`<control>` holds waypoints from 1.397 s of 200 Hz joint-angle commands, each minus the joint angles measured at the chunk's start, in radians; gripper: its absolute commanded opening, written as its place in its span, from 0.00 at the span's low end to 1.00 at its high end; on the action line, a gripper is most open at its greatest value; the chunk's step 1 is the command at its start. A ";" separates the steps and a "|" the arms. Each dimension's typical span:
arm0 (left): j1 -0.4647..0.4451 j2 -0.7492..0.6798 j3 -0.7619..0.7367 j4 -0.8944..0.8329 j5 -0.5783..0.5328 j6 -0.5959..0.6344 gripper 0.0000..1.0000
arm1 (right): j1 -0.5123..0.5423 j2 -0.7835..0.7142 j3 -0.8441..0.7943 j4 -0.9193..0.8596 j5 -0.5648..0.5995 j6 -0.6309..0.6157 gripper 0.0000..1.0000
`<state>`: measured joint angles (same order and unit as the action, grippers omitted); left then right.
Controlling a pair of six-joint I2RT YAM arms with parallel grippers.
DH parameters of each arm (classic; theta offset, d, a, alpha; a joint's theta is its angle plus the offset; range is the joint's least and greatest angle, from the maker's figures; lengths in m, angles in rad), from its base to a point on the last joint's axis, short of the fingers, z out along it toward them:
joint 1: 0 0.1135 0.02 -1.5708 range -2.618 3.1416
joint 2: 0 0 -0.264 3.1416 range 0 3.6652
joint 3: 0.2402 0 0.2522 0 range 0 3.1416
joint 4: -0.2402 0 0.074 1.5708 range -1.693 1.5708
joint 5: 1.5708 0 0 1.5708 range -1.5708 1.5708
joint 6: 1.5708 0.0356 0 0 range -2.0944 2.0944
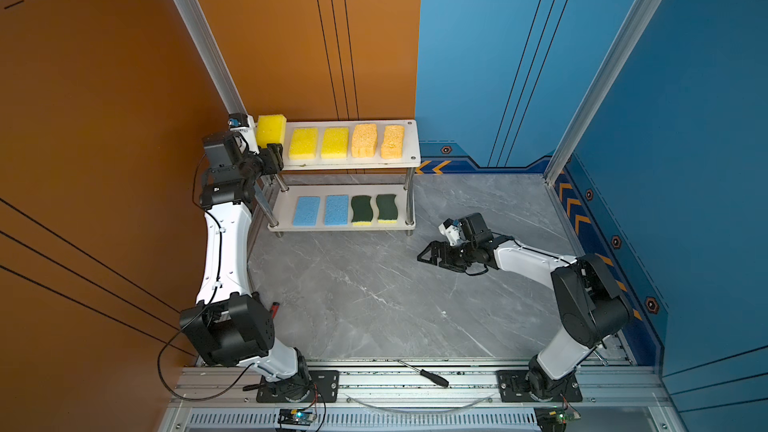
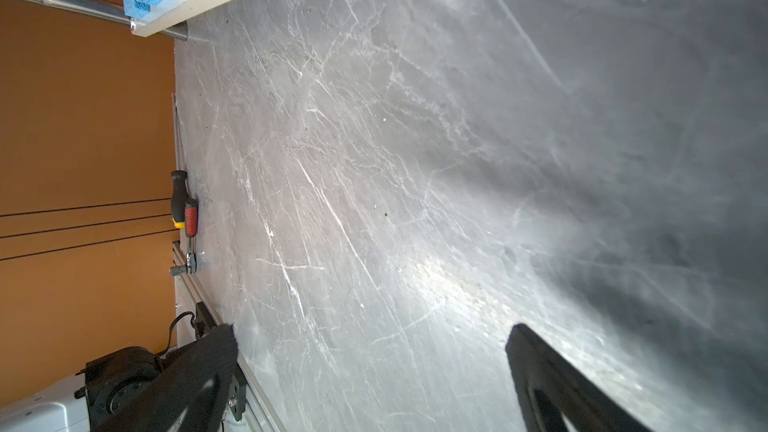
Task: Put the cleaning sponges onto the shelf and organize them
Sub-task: 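Lower the yellow sponge beside the other yellow sponges and open the left gripper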
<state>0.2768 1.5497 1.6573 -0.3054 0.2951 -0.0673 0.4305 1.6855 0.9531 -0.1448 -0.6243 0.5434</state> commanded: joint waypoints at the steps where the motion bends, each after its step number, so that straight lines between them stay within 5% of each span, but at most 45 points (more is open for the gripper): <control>1: -0.009 0.012 0.003 0.009 -0.013 0.017 0.64 | -0.011 -0.045 -0.026 0.010 0.018 0.006 1.00; 279: -0.024 0.041 -0.039 0.068 -0.062 -0.014 0.73 | -0.064 -0.129 -0.087 0.026 0.023 0.008 1.00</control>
<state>0.2604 1.5806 1.6318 -0.2504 0.2398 -0.0750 0.3752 1.5864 0.8791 -0.1341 -0.6239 0.5476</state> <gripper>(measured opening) 0.726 0.999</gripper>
